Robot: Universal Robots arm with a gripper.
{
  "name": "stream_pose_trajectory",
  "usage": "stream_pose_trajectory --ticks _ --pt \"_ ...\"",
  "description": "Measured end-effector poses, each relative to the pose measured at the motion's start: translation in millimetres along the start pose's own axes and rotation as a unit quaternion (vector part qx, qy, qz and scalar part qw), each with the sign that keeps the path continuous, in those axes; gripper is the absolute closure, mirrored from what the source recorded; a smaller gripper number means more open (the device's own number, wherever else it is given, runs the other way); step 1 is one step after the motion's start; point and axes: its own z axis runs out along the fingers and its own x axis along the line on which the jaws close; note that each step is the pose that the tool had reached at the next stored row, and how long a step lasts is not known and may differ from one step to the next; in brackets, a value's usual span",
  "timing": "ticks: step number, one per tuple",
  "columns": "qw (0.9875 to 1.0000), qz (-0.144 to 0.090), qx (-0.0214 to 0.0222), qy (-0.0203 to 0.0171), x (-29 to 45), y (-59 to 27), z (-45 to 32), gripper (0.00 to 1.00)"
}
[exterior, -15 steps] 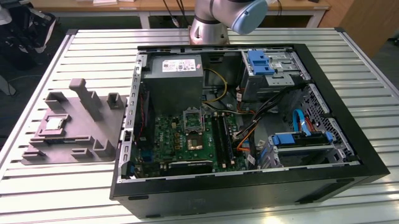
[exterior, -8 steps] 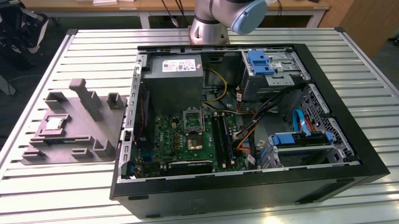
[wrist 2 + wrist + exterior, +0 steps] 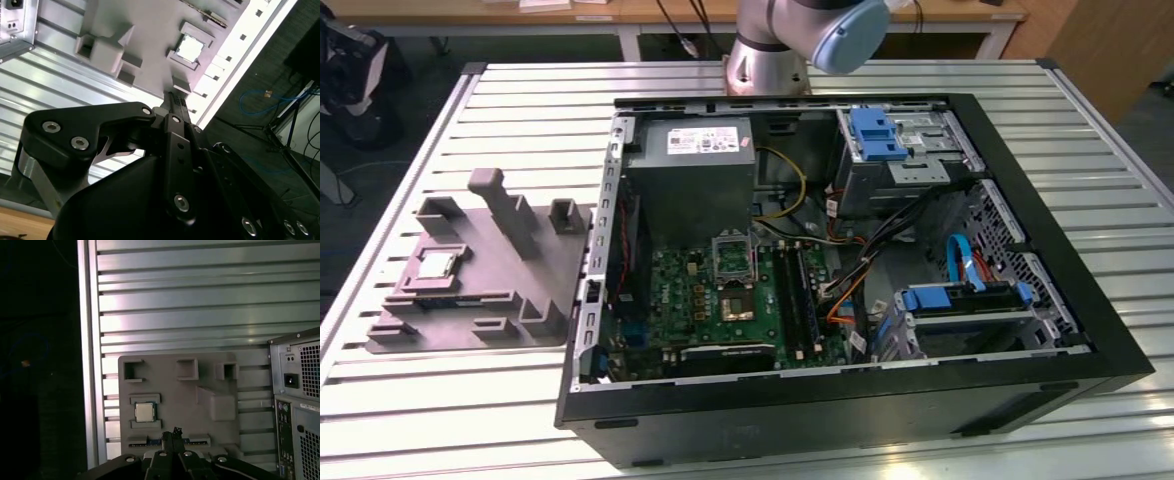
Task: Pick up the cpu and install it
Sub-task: 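Reach for the cpu, then pick up the cpu and move it towards the insertion slot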
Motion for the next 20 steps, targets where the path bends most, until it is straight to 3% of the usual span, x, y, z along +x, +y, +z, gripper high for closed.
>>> stream_pose_trajectory --ticks 10,20 --pt "1.0 0.0 0.0 -0.0001 29.7 -2.4 1.7 0.89" --pt "1.0 0.0 0.0 0.0 31.9 -2.5 1.8 0.89"
